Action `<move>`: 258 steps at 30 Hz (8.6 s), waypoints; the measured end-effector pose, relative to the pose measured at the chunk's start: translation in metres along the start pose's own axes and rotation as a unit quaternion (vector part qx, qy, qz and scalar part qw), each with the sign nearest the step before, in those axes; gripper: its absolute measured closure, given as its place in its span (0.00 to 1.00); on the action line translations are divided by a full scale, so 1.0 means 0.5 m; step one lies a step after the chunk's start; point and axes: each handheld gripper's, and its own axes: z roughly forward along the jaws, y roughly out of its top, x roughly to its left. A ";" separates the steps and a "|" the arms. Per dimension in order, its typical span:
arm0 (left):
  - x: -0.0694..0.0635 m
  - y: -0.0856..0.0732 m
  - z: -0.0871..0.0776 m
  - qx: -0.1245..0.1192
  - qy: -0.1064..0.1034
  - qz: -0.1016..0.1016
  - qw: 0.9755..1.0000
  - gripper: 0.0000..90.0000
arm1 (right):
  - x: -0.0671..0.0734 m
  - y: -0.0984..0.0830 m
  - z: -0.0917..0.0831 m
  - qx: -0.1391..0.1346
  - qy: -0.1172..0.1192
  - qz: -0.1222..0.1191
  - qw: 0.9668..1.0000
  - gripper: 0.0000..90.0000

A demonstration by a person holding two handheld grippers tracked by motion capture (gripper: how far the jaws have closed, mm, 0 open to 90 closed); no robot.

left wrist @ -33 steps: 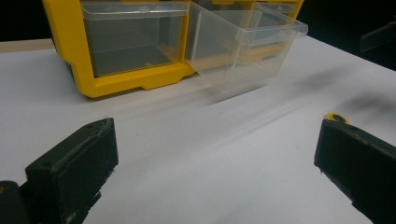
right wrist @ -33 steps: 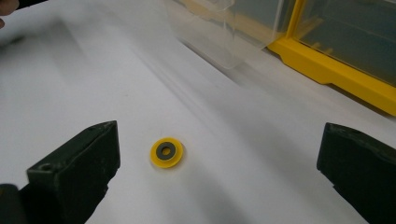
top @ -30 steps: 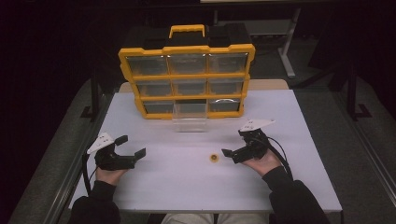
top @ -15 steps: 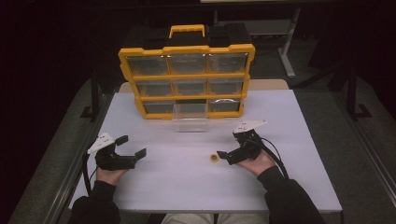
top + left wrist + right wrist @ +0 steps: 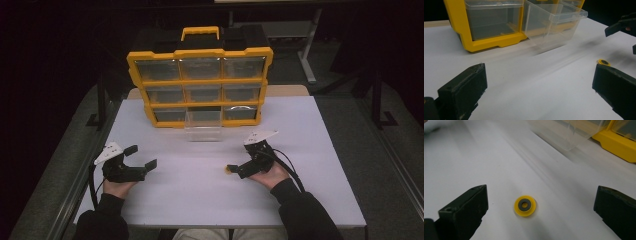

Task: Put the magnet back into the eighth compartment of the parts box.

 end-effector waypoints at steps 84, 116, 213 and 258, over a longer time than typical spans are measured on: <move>0.000 0.001 0.000 -0.002 -0.002 0.002 1.000 0.00 | 0.038 0.038 0.014 0.031 0.016 -0.033 0.999 0.68; -0.001 0.001 0.000 -0.002 -0.002 0.002 1.000 0.00 | 0.038 0.116 -0.028 0.008 0.008 -0.052 0.999 0.68; -0.001 0.000 0.006 0.000 -0.012 -0.001 1.000 0.00 | -0.036 0.303 0.136 0.033 -0.029 -0.024 0.999 0.68; -0.002 0.000 0.008 0.005 -0.012 0.001 1.000 0.00 | -0.046 0.248 0.033 -0.061 -0.028 0.009 0.998 0.00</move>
